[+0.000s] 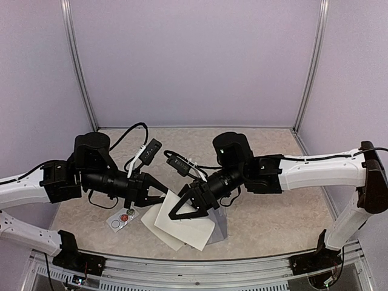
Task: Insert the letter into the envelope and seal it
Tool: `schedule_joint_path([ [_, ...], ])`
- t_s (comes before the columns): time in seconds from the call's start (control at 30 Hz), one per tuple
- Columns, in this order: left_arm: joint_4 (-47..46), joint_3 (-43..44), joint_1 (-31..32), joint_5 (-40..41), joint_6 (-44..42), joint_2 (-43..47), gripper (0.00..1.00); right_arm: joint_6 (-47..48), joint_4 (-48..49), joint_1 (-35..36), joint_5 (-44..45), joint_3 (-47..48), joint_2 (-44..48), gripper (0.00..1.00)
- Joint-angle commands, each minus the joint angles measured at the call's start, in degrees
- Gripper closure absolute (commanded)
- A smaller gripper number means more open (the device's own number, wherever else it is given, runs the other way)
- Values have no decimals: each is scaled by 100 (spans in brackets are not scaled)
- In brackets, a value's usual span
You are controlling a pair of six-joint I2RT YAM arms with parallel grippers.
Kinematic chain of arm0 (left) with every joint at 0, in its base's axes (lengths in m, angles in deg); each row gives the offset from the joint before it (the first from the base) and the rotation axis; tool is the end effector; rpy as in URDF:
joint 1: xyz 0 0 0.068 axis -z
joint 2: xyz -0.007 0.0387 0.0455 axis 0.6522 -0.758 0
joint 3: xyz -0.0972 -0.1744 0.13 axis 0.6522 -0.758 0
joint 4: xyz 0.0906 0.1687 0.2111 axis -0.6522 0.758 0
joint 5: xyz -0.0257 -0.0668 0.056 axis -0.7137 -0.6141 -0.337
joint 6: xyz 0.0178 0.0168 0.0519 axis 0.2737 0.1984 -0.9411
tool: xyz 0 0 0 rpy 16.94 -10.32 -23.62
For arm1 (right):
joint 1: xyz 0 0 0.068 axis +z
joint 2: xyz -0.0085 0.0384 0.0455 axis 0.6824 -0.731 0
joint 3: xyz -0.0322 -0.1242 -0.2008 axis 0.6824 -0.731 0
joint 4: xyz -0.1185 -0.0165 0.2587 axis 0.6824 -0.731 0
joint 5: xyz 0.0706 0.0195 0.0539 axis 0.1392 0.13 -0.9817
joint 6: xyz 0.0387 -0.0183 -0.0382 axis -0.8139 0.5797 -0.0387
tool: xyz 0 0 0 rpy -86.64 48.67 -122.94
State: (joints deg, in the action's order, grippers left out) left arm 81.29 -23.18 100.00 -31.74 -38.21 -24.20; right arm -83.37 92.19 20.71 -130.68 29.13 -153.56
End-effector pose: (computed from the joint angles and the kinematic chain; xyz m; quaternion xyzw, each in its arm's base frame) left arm 0.1264 -0.2527 0.2848 0.3803 0.7043 -0.5315 0.2772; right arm 0.1430 0.3625 0.2402 -0.4460 0.6416 0.6197 0.0732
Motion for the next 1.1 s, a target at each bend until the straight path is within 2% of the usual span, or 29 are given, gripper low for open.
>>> schedule_joint_path([
  [0.0,-356,-64,30,64,56,134,100,-257,537,140,-148,19,-204,39],
  [0.1,-434,-135,30,136,49,180,100,-396,787,188,-125,42,-293,40],
  [0.33,-621,-247,28,178,100,265,100,-767,1253,194,-158,15,-457,58],
  [0.6,-752,-333,30,236,121,351,100,-921,1432,244,-173,58,-601,69],
  [0.83,-451,-203,17,77,-13,301,100,-820,1200,241,-469,28,-591,75],
  [1.07,-197,-65,-6,-12,-113,236,100,-490,673,235,-720,84,-492,86],
])
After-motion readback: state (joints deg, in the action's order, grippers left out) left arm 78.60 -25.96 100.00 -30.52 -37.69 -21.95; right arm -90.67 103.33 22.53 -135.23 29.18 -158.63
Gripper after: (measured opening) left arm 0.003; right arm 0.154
